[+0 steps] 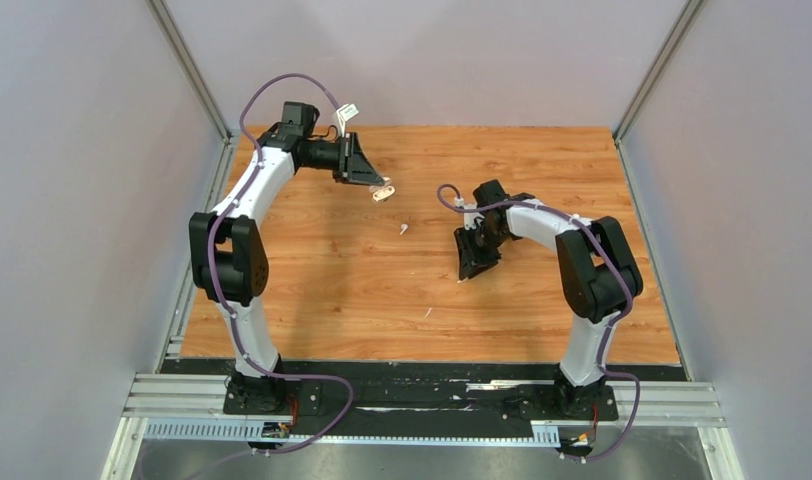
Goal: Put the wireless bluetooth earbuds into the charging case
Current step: Pick up the earbud from the center of the board, then place the earbud in the charging case.
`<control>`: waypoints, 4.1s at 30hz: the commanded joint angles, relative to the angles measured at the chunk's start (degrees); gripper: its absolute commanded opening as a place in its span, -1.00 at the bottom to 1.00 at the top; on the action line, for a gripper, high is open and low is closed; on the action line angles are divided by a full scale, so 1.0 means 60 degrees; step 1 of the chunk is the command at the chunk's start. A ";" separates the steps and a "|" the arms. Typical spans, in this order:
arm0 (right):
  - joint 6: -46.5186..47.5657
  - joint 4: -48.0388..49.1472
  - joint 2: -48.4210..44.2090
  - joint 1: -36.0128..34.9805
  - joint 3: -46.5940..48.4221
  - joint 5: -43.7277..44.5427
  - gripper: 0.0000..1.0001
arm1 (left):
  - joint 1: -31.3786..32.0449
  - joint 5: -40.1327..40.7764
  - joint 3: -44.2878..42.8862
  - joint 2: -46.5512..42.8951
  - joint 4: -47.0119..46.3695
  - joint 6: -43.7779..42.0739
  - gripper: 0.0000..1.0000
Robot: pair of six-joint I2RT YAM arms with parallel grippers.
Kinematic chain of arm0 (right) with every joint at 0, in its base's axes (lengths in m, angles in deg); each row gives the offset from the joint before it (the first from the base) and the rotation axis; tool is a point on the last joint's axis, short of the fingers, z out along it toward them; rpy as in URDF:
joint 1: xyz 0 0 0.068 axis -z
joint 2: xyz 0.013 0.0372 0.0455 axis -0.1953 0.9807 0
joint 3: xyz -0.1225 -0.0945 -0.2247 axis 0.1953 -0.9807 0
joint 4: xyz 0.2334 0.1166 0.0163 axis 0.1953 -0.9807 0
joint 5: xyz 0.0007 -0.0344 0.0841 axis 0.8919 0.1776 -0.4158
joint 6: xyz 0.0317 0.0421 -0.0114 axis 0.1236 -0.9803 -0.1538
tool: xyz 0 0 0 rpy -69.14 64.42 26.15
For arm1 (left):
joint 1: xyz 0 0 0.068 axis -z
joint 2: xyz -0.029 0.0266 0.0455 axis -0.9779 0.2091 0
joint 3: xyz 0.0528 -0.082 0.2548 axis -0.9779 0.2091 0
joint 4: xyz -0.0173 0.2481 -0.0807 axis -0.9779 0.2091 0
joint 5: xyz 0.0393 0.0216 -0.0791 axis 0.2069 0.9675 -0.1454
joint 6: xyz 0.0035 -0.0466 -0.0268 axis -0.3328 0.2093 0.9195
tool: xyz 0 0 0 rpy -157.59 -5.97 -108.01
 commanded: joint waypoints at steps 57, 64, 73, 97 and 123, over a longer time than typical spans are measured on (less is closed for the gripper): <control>0.7417 0.5311 -0.3149 -0.0091 0.1565 -0.2174 -1.00 | 0.0191 -0.0429 -0.1382 0.0720 -0.0788 -0.0054 -1.00; 0.9954 0.8104 -0.3503 -0.0137 0.0677 -0.3869 -1.00 | 0.0762 -0.0663 -0.2963 0.1515 0.0814 -0.0909 -1.00; 1.2483 0.7982 -0.3378 -0.0440 0.0417 -0.4669 -1.00 | 0.0977 -0.1063 -0.3424 0.1775 0.1360 -0.1343 -1.00; 1.5982 0.7277 -0.3118 -0.0657 -0.0161 -0.4794 -1.00 | 0.0987 -0.1971 -0.2962 0.1616 0.1184 -0.0685 -1.00; 1.6998 0.6630 -0.2676 -0.0700 0.0121 -0.3911 -1.00 | 0.0987 -0.2252 -0.2921 0.1598 0.0927 -0.0529 -1.00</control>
